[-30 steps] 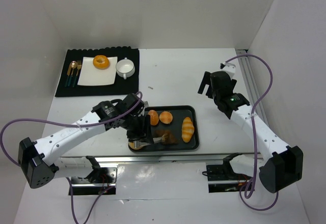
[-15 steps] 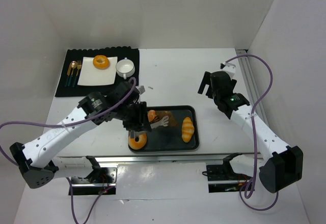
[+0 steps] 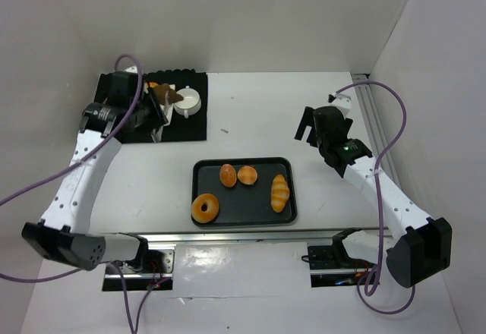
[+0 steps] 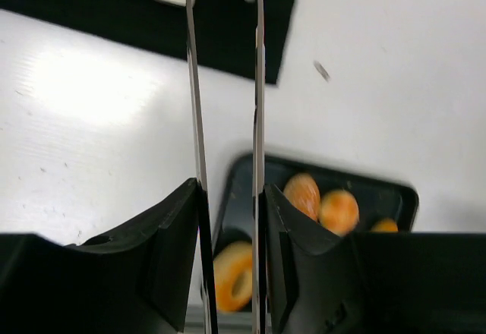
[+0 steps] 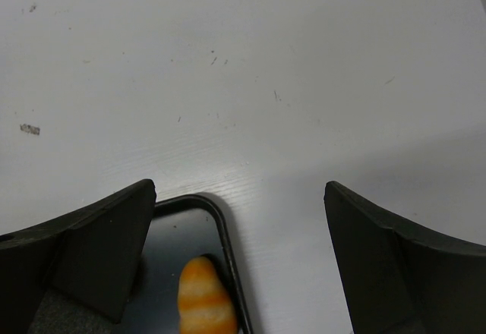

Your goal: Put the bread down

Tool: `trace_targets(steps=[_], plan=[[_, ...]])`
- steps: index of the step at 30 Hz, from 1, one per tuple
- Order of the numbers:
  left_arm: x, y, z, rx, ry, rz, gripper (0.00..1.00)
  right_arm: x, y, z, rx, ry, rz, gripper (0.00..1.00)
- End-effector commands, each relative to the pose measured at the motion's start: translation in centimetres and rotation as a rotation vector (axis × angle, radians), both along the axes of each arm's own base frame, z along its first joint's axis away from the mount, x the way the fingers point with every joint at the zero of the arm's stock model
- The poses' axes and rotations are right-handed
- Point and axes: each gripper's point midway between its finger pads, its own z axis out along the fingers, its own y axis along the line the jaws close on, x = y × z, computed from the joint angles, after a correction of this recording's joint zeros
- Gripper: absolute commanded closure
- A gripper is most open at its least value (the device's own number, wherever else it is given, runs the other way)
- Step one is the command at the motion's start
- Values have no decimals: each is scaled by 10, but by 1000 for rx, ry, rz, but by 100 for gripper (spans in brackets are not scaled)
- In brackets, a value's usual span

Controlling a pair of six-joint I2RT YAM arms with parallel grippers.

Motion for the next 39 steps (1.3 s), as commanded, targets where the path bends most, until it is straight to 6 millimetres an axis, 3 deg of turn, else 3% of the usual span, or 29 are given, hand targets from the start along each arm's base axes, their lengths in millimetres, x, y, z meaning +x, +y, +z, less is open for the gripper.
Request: trace_targets(steps=[1,2,4,7,11,16,20,21,22,23,34,39], plan=[[54,47,-4,30,-78,92,99,2,4,16,7,-29,14,1],[63,52,-22,12,-22,95,99,3,4,21,11,-39,14,1],[81,77,-29,-6,-36,154,99,3,4,21,11,-39,14,1],[99,99,-51,-54,0,169,99,3,4,21,11,-39,14,1],[114,110,-77,-78,50,174,95,4,3,18,2,-33,5,1],[120,122,-111,-74,111,205,85,5,3,15,-2,-23,5,1],[113,125,-127,-100,152,206,66,4,1,13,-10,-16,-2,1],[112,125,-118,-98,131,205,54,3,1,9,-14,-8,-2,1],[112,124,-113,-97,119,205,54,2,0,12,-10,-16,-2,1],[107,124,-113,-91,124,198,48,2,0,12,-10,-16,-2,1],[84,126,-47,-14,4,192,46,2,0,12,-10,-16,-2,1],[82,121,-45,22,10,182,46,0,1,11,-5,-14,5,1]])
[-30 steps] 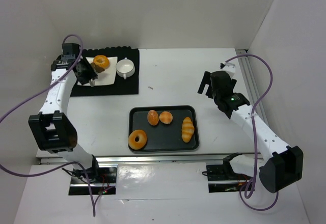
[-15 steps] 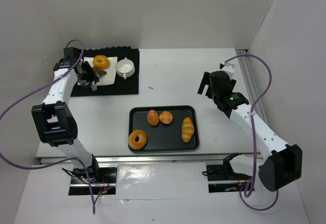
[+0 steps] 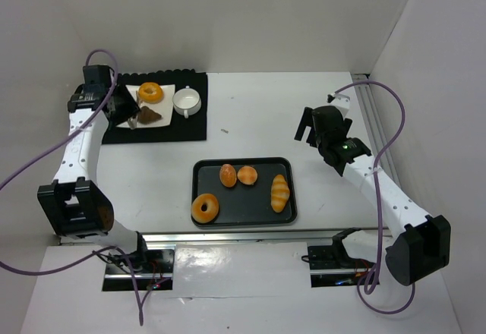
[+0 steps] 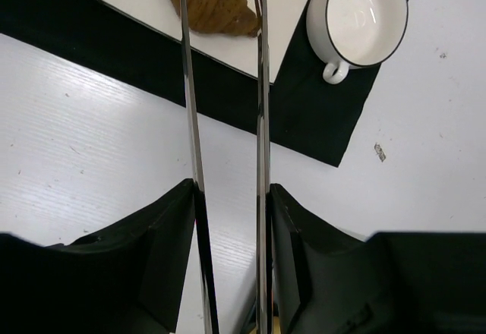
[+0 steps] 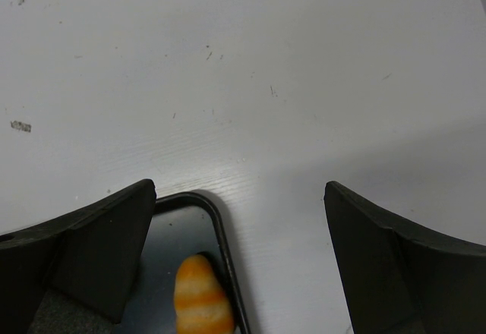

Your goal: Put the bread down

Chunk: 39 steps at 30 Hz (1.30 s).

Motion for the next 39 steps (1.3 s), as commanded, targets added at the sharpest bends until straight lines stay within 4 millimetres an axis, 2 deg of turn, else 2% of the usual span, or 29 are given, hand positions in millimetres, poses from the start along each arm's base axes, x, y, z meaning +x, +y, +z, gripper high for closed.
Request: trace_targets(steps=[1,4,5,6,7,9,10,11,12,15,16,17,18,19,20,21,22,23,24,25,26,27,28,29,34,35,39], plan=[[2,-4,22,57,-44,-30,46,0,2,15,5,-35,8,1],[8,-29,26,50,-71,-96,48,0,2,15,5,-35,8,1],[12,-60,29,49,-93,-172,49,0,2,15,5,-35,8,1],[14,-78,26,47,-92,-217,49,0,2,13,5,-35,8,1],[14,-114,13,42,-61,-305,49,0,2,13,12,-36,3,1],[20,-145,8,48,-58,-371,49,1,3,10,9,-26,3,1],[27,-161,-7,48,-29,-406,49,2,3,13,12,-34,3,1],[29,-185,-6,63,-36,-459,49,2,3,14,12,-35,3,1],[37,-196,-7,68,-55,-474,49,2,3,14,12,-35,3,1],[60,-226,-29,70,-35,-540,49,0,0,11,-1,-20,-7,1],[66,-229,-35,74,-28,-558,49,-1,-2,15,-3,-33,-15,1],[76,-241,-27,63,-56,-576,49,-1,-4,15,-9,-36,-24,1],[86,-245,-49,66,-18,-578,49,-1,-4,15,-9,-36,-24,1],[92,-247,-54,73,-9,-585,49,-3,-5,14,-9,-36,-24,1],[102,-257,-45,71,-42,-594,49,-3,-5,14,-9,-36,-24,1],[109,-259,-64,80,-14,-603,49,-3,-5,14,-9,-36,-24,1],[112,-264,-70,96,-6,-617,48,-3,-5,14,-9,-36,-24,1],[123,-269,-62,94,-37,-615,48,-2,-5,11,-12,-27,-24,1],[126,-269,-67,106,-25,-627,46,-4,-5,7,-16,-19,-24,1],[131,-271,-92,116,23,-637,46,-5,-6,6,-19,-10,-24,1],[132,-277,-99,118,40,-648,45,-5,-6,6,-19,-10,-24,1],[136,-278,-98,125,38,-655,45,-5,-6,6,-19,-10,-24,1],[138,-281,-106,118,49,-662,43,-5,-6,6,-19,-10,-24,1],[137,-282,-125,122,81,-680,38,-5,-8,6,-25,-13,-32,1],[131,-284,-137,104,111,-697,21,-5,-8,6,-25,-13,-33,1],[128,-282,-143,111,127,-705,19,-7,-8,5,-28,-4,-32,1],[126,-281,-147,118,136,-714,16,-5,-8,9,-25,-13,-33,1]])
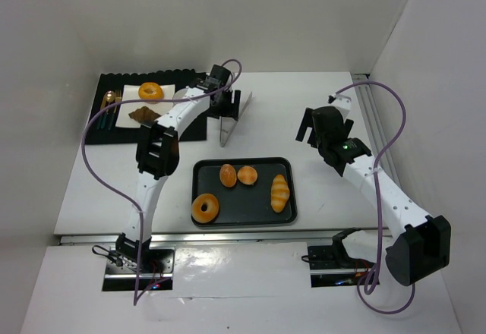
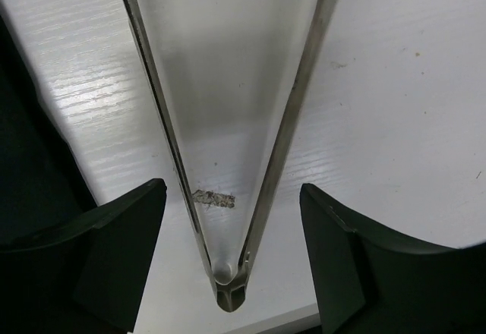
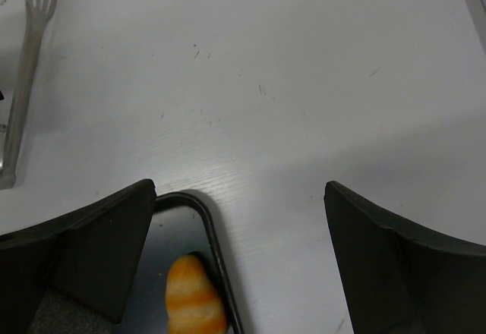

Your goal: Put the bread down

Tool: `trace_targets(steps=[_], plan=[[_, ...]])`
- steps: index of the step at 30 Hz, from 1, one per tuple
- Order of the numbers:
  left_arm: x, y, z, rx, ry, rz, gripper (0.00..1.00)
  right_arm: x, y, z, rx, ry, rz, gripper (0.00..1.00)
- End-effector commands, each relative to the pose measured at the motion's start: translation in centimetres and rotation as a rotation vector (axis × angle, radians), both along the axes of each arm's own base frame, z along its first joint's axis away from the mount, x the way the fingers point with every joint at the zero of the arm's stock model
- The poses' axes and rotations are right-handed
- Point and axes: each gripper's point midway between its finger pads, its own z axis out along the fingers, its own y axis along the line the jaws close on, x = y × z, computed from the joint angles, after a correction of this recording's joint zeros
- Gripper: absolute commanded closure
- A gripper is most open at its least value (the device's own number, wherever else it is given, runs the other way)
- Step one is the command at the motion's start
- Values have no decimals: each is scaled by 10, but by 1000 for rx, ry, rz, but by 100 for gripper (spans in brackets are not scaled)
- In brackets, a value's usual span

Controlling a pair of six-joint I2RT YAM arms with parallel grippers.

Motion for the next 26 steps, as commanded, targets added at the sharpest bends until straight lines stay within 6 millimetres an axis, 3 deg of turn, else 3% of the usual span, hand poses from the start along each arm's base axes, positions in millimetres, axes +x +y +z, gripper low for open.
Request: trace_targets(steps=[1,5,6,8,10,12,13,14,20,23,24,26], plan=[[0,-3,12,-11,-26,-37,16,-3,-2,10,-5,-21,-10,1],[-1,-6,55,-51,-85,-49,10,-4,-5,20,4,-37,-41,1],[-2,-6,81,-68,-129,-49,8,-5,-10,18,-9,-24,-68,1],[-9,-3,105,-80,-159,-49,6,-5,-13,16,-10,-14,-95,1],[-21,0,153,-121,-229,-48,6,-5,-12,10,-8,5,-103,1],[-39,6,164,-129,-225,-37,6,-4,-12,7,-12,14,-103,1],[-52,11,194,-159,-275,-28,6,-3,-12,4,-16,23,-103,1],[-63,13,185,-160,-252,-36,6,-3,-11,4,-8,21,-109,1],[-118,37,196,-200,-256,-40,6,-1,-9,-3,-2,40,-108,1],[-148,53,184,-189,-230,-29,7,-1,-8,-6,4,40,-113,1],[-159,57,169,-176,-194,-28,7,-1,-8,-6,4,40,-113,1],[-171,66,173,-180,-208,-18,7,-3,-9,-10,0,50,-113,1]])
